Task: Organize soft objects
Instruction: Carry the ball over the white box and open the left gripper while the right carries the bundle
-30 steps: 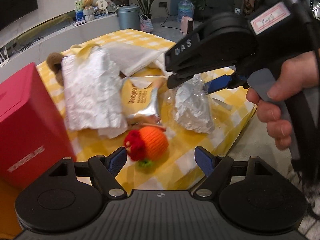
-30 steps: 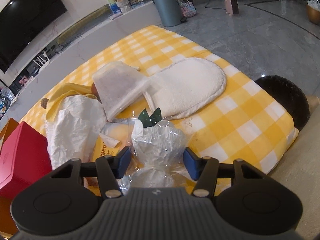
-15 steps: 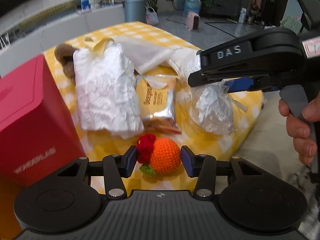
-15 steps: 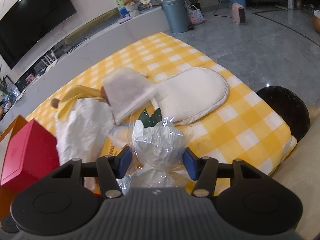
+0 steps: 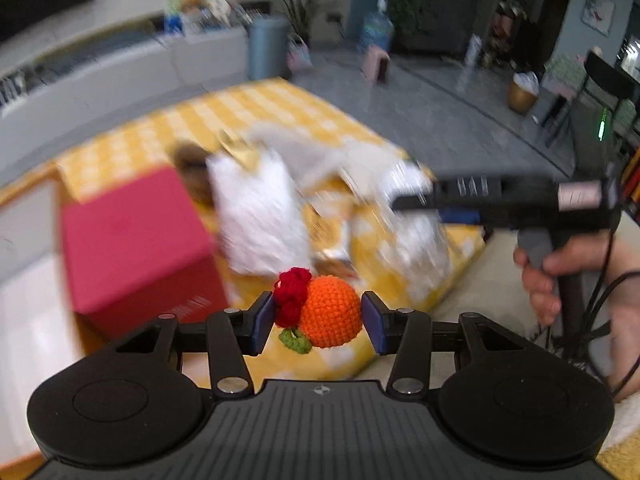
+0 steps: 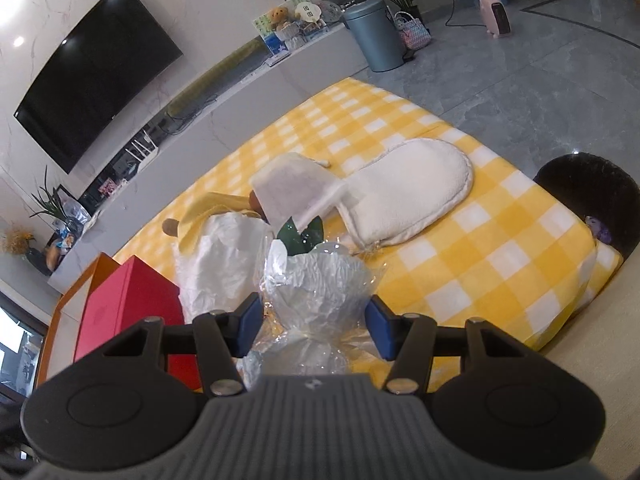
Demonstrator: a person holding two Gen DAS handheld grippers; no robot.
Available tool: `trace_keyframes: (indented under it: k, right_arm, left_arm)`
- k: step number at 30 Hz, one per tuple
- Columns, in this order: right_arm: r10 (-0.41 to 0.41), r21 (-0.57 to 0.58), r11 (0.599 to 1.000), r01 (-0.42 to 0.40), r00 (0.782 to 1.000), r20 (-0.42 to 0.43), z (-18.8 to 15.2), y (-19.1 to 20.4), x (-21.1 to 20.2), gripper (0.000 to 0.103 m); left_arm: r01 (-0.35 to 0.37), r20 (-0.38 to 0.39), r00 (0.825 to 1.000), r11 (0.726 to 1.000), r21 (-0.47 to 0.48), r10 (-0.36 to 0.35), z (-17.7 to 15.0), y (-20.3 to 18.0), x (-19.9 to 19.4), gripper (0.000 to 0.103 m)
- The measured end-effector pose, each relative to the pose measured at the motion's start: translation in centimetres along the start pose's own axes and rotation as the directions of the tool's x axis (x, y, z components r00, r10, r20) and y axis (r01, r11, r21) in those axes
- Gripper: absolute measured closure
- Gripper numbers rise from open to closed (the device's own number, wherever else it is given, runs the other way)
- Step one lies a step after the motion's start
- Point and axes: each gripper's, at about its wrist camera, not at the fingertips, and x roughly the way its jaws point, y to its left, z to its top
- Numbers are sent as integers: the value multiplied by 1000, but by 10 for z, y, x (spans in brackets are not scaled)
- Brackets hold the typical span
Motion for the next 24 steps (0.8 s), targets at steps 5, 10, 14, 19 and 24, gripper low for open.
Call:
trace_keyframes:
  k: [5, 10, 14, 19, 24]
  right_arm:
    - [18, -31, 999, -17, 999, 28, -1, 7, -4, 47]
    - [37, -94, 995, -32, 998, 47, -5, 23, -8, 47]
    - [124, -68, 991, -118, 988, 89, -9, 47, -25, 47]
    - [324, -199, 935, -295, 936, 136, -20, 126, -45, 47]
    - [440, -258, 876, -408, 895, 76, -41, 212, -19, 51]
  left_arm:
    - [-140, 130, 981, 989, -52, 146, 0, 36, -63, 49]
    - [-310, 147, 931, 936, -166, 334, -22, 84, -92, 49]
    - [-358, 98, 916, 904, -233, 388, -44, 122, -91, 49]
    - [-454, 30, 881, 863, -219, 471, -54, 139, -64, 49]
    - [-473, 5, 877, 865, -168, 481, -73, 144, -53, 49]
